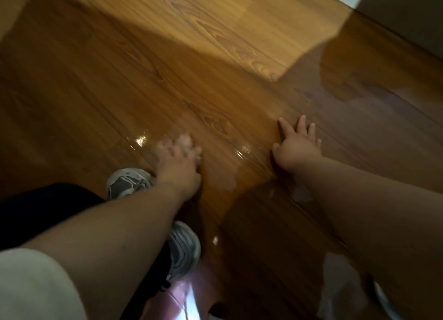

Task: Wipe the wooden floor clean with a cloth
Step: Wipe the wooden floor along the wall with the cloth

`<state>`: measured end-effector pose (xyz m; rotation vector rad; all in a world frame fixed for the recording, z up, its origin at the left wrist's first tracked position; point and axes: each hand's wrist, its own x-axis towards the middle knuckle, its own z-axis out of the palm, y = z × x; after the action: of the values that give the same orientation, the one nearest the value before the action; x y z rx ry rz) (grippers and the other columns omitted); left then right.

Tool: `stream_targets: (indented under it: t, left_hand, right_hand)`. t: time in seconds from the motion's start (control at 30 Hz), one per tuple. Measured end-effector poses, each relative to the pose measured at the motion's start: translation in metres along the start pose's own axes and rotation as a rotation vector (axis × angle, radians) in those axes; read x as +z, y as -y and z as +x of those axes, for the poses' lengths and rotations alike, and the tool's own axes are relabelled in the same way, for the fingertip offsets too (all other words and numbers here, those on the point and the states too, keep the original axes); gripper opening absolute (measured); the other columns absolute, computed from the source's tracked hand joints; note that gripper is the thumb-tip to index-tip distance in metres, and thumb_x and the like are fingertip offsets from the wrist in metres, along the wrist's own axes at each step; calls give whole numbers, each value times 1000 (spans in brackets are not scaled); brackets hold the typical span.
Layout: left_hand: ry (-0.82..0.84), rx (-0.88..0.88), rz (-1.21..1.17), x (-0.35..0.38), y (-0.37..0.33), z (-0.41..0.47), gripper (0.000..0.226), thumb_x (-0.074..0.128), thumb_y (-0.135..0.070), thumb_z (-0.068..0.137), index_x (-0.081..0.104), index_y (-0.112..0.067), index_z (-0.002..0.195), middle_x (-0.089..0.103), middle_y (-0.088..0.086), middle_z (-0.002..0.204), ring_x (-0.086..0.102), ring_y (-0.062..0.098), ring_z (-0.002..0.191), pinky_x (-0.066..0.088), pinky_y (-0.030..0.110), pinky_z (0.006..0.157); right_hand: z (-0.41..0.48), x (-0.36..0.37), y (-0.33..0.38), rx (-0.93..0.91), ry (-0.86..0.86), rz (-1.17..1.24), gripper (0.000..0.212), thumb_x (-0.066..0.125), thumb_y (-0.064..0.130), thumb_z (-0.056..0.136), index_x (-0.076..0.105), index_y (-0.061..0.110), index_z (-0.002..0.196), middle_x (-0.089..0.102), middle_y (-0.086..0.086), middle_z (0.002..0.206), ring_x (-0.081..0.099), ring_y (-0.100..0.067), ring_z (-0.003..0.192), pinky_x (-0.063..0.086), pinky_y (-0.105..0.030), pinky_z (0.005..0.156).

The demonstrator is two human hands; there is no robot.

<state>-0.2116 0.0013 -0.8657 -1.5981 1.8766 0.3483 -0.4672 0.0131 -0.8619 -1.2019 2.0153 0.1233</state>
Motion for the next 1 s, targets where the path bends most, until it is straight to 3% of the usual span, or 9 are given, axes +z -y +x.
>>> stream_targets:
  t: [0.13,0.2,0.3,0.43,0.53,0.63,0.8,0.87,1.0]
  left_hand:
    - [-94,877,37,25,-92,-62,43,52,-34,80,55,-29,123,46,8,135,42,31,124,39,38,96]
    - [-63,1056,101,18,-103,-51,40,49,-33,84,55,-35,124,35,-4,150,27,22,137,27,39,107]
    - [-136,846,96,-1,-79,-8,48,44,-35,93,38,-37,141,11,-4,160,5,18,146,21,39,113]
    - [-101,130,-186,-40,-33,45,49,36,-33,100,26,-31,148,4,14,160,5,36,146,22,47,115]
    - [-10,-302,-293,-46,-62,48,63,39,-30,99,5,-41,151,-10,20,158,-8,44,143,0,56,114]
    - [-138,-8,-273,-10,-123,1,68,48,-22,90,18,-39,149,-17,20,157,-17,47,141,-7,57,113]
    - [-13,1074,150,9,-158,-42,64,45,-23,89,25,-38,148,-12,0,160,-16,31,146,-8,44,116]
    - [-71,1056,219,-8,-142,-12,66,47,-25,90,20,-38,149,-13,-2,160,-11,23,147,-3,39,117]
    - [-163,457,-89,-56,-89,49,67,52,-15,89,27,-33,149,3,9,161,9,30,146,23,36,112]
  right_hand:
    - [8,-9,-12,-46,-51,-59,67,44,35,96,7,41,152,-15,-2,161,-12,-29,148,2,-51,118]
    - [13,-24,-41,-6,-32,-72,65,42,35,96,9,42,151,-14,0,161,-12,-29,148,1,-52,117]
    - [18,-55,-91,153,-5,-41,62,41,35,98,10,41,151,-15,0,161,-12,-30,147,2,-55,116]
    - [34,-80,-124,283,-6,-6,60,37,35,100,9,35,153,-16,-3,161,-11,-34,147,7,-55,118]
    - [42,-79,-123,259,0,36,59,35,34,101,9,33,153,-16,-4,161,-9,-34,147,8,-52,119]
    - [38,-82,-120,235,34,91,58,35,30,102,9,33,154,-14,-6,161,-4,-37,147,13,-50,119]
    - [27,-89,-139,256,50,107,58,38,18,101,13,15,154,1,-14,161,6,-38,147,18,-48,117]
    - [22,-85,-141,283,1,102,59,42,17,98,19,12,153,9,-17,159,13,-38,145,19,-48,117]
    - [18,-73,-134,247,73,212,61,36,21,98,14,28,154,-1,-13,161,8,-38,146,20,-46,117]
